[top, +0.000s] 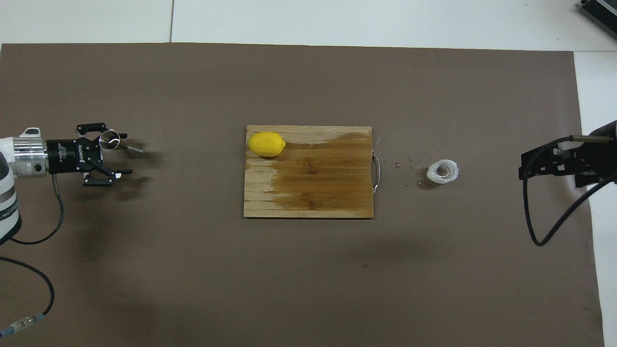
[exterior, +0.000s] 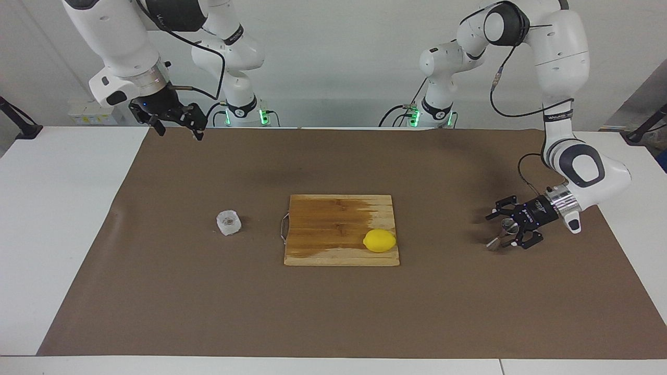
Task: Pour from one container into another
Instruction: 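Close the left gripper around the small dark metal cup, then carry the dark cup with the left gripper onto the wooden board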
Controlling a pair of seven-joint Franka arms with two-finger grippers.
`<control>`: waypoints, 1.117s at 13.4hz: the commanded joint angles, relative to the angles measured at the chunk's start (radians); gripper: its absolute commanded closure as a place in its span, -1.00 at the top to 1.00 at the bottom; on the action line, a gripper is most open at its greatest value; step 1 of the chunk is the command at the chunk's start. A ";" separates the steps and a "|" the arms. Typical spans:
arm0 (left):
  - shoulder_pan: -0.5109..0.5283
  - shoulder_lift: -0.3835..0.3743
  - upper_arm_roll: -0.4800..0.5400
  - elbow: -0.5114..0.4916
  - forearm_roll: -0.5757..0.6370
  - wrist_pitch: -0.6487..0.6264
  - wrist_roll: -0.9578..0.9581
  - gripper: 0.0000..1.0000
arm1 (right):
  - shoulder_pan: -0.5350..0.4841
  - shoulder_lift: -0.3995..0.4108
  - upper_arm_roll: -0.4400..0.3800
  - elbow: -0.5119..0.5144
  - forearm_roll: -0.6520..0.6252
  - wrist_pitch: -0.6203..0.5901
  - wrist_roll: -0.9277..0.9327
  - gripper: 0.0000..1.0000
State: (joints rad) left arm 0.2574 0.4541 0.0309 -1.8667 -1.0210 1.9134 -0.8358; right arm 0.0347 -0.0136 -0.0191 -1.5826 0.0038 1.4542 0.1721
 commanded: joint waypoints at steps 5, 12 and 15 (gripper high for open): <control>0.006 -0.032 0.006 -0.031 -0.044 0.001 0.041 -0.97 | -0.006 0.004 -0.001 0.007 0.002 -0.012 -0.013 1.00; -0.024 -0.064 -0.002 0.003 -0.045 -0.020 -0.031 -1.00 | -0.006 0.004 -0.001 0.007 0.002 -0.012 -0.013 1.00; -0.110 -0.132 -0.005 0.000 -0.050 -0.030 -0.081 -1.00 | -0.006 0.004 -0.001 0.007 0.002 -0.012 -0.013 1.00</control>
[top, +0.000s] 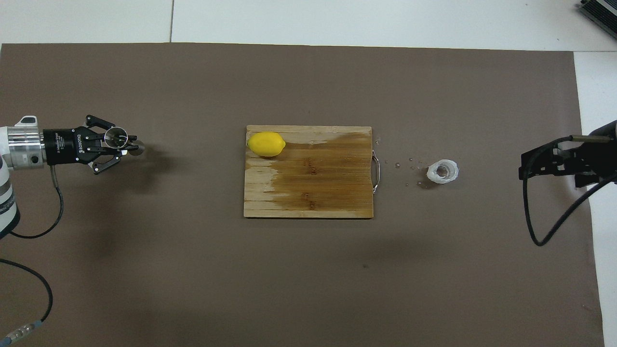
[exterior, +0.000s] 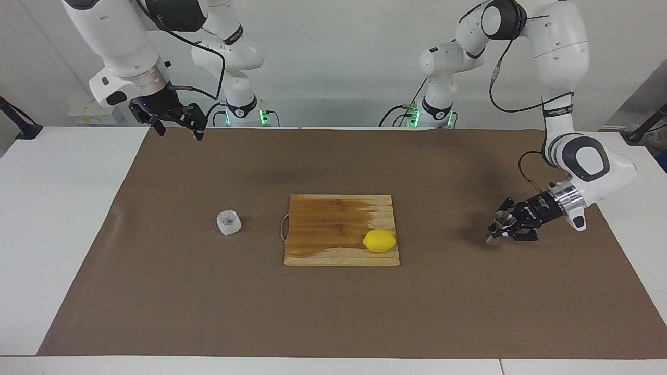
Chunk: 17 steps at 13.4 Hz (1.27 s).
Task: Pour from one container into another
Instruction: 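Carry the dark cup with the left gripper onto the wooden board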
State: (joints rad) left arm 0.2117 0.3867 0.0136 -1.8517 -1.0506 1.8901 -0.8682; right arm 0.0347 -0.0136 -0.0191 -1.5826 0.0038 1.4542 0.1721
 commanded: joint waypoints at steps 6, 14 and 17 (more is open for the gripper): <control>-0.313 -0.172 0.012 -0.018 -0.087 0.043 -0.241 -1.00 | -0.006 0.004 -0.001 0.007 0.002 -0.012 -0.013 1.00; -0.636 -0.161 0.011 -0.060 -0.288 0.350 -0.265 -1.00 | -0.006 0.004 -0.001 0.007 0.002 -0.012 -0.013 1.00; -0.692 -0.085 0.011 -0.055 -0.463 0.386 -0.122 -1.00 | -0.006 0.004 -0.001 0.007 0.002 -0.012 -0.013 1.00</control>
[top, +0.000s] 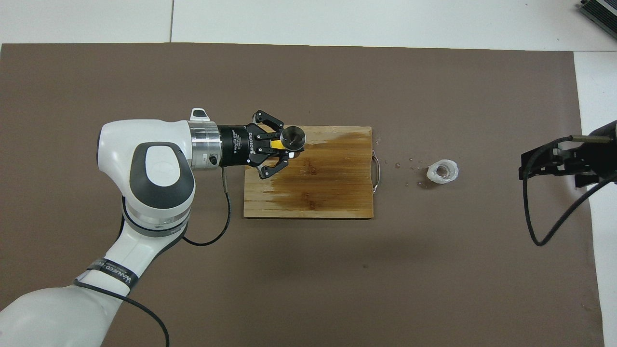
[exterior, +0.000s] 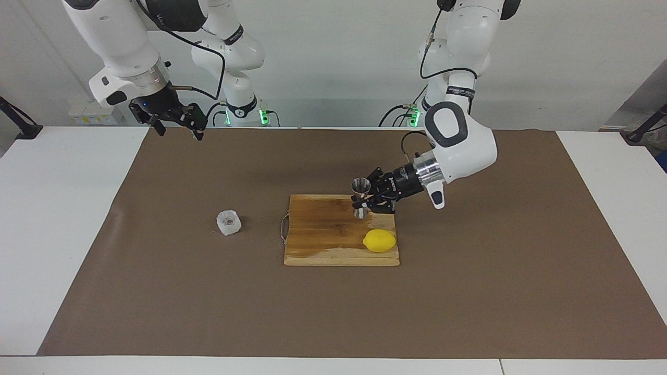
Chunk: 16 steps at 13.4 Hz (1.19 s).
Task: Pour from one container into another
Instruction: 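Carry the dark cup with the left gripper onto the wooden board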
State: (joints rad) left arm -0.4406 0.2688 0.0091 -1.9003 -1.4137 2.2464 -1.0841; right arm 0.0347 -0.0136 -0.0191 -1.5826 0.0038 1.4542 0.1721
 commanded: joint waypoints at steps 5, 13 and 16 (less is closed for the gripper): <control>-0.105 0.108 0.015 -0.006 -0.252 0.131 0.171 -1.00 | -0.006 0.004 -0.001 0.007 0.002 -0.012 -0.013 1.00; -0.135 0.122 0.015 -0.043 -0.362 0.214 0.208 -1.00 | -0.006 0.004 -0.001 0.007 0.002 -0.012 -0.013 1.00; -0.135 0.122 0.015 -0.060 -0.384 0.219 0.216 -1.00 | -0.006 0.004 -0.001 0.007 0.002 -0.012 -0.013 1.00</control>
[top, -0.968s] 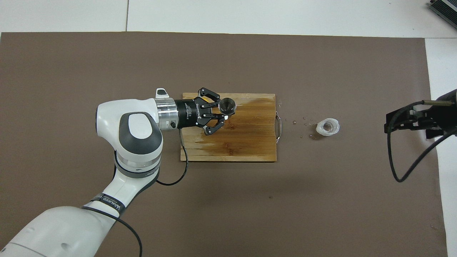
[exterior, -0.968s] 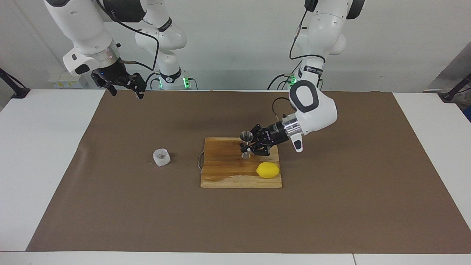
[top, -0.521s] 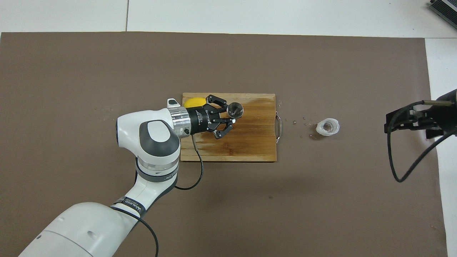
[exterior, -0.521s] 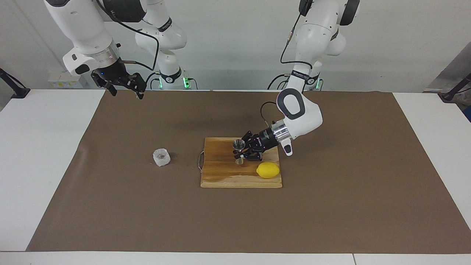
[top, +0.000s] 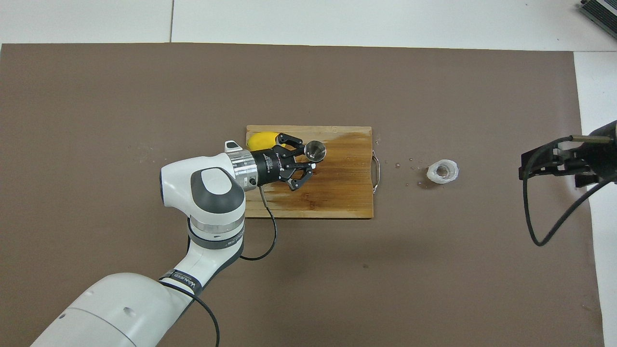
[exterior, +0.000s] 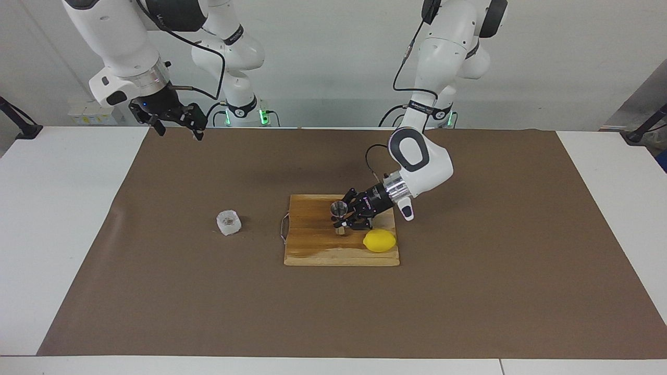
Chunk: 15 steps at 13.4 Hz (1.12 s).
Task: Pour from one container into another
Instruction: 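Carry the dark cup with the left gripper onto the wooden board, then lower the dark cup onto the board and open the left gripper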
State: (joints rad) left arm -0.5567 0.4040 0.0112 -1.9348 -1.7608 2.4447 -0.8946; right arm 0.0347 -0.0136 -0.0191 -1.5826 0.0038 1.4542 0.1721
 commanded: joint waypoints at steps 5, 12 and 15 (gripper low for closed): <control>-0.028 -0.016 0.013 -0.053 -0.109 0.045 0.075 -1.00 | -0.006 0.004 -0.001 0.007 0.002 -0.012 -0.013 1.00; -0.013 -0.020 0.018 -0.058 -0.095 0.033 0.075 1.00 | -0.006 0.004 -0.001 0.007 0.002 -0.012 -0.013 1.00; 0.014 -0.028 0.018 -0.056 -0.017 0.022 0.071 1.00 | -0.006 0.004 -0.001 0.007 0.002 -0.012 -0.013 1.00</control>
State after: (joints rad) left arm -0.5563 0.4021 0.0279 -1.9703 -1.8203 2.4762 -0.8314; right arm 0.0347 -0.0136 -0.0191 -1.5826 0.0038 1.4542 0.1721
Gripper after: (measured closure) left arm 0.000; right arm 0.000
